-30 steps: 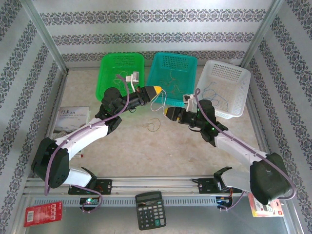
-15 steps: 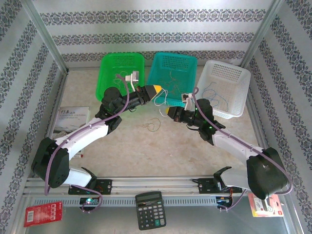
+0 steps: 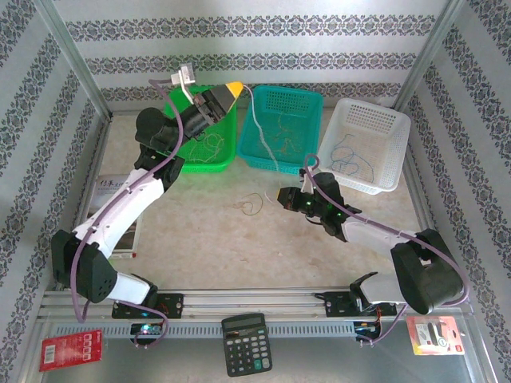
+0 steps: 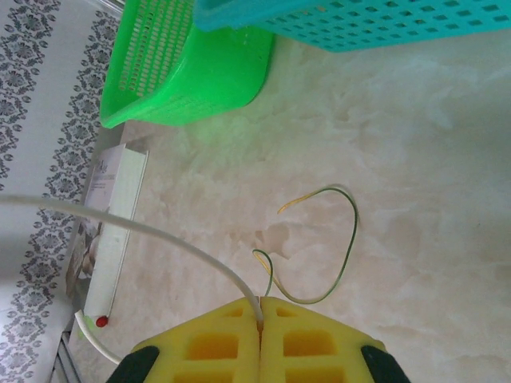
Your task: Untangle the cables
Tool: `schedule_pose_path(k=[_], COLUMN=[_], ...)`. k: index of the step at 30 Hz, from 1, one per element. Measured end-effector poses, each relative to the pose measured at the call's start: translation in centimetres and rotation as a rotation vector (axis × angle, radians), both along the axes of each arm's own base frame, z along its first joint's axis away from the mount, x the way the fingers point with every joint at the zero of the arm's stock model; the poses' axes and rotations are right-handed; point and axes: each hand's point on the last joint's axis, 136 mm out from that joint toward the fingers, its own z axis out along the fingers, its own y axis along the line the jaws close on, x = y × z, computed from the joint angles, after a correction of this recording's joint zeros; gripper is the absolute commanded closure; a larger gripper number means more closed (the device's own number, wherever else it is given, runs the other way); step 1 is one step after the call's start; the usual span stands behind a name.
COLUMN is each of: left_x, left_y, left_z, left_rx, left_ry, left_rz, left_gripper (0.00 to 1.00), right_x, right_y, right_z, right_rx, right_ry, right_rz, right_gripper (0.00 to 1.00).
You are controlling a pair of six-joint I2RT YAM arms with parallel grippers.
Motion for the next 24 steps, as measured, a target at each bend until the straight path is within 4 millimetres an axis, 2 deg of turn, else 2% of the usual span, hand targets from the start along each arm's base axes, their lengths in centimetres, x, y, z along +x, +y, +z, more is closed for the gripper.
schedule_pose_path(k=[4,6,8,11,15,18,22,24], left_x=[1.8,2.9,4.0,5.3,6.3,7.4,10.0,12.2], left_y=[0.9,1.8,3.2,5.6,8.2,9.8,11.6,12.9], left_z=[-1.1,-1.6,-1.6,-0.3,1.8,2.4,1.1,-0.7], left_rx=[0.011,0.017,0.018,0.011,0.002,0.009,0.028,0.039], left_ry=[0.031,0.050,0.057,0.039,-0.006,-0.026,-0.002,0.037], left_rz=[0.036,0.066,0.104,0.162,0.220,0.250,0.285,0.309], left_gripper=[1.00,1.00,1.00,1.00,1.00,1.00,1.00,1.00], right_x=[-0.1,-0.1,-0.3,-0.3,0.0,0.1,0.6,0.6], right_y=[0.1,0.2,0.4,0.7,1.0,0.5,-1.2,-2.0], right_z=[0.0,0.0,0.0,0.4,1.6,2.6,4.5,5.8], right_rx=[-0.002,-0.002,0.000,0.004,0.006,0.013,0.022,0.024], right_ry=[-0.001,0.000,0.002,-0.003,-0.025,-0.042,-0.073,-0.097], right_rz=[0.001,0.004,0.011,0.032,0.046,0.037,-0.007,-0.025], right_gripper=[0.99,0.85,0.61,0.50,0.45,0.43,0.41,0.40])
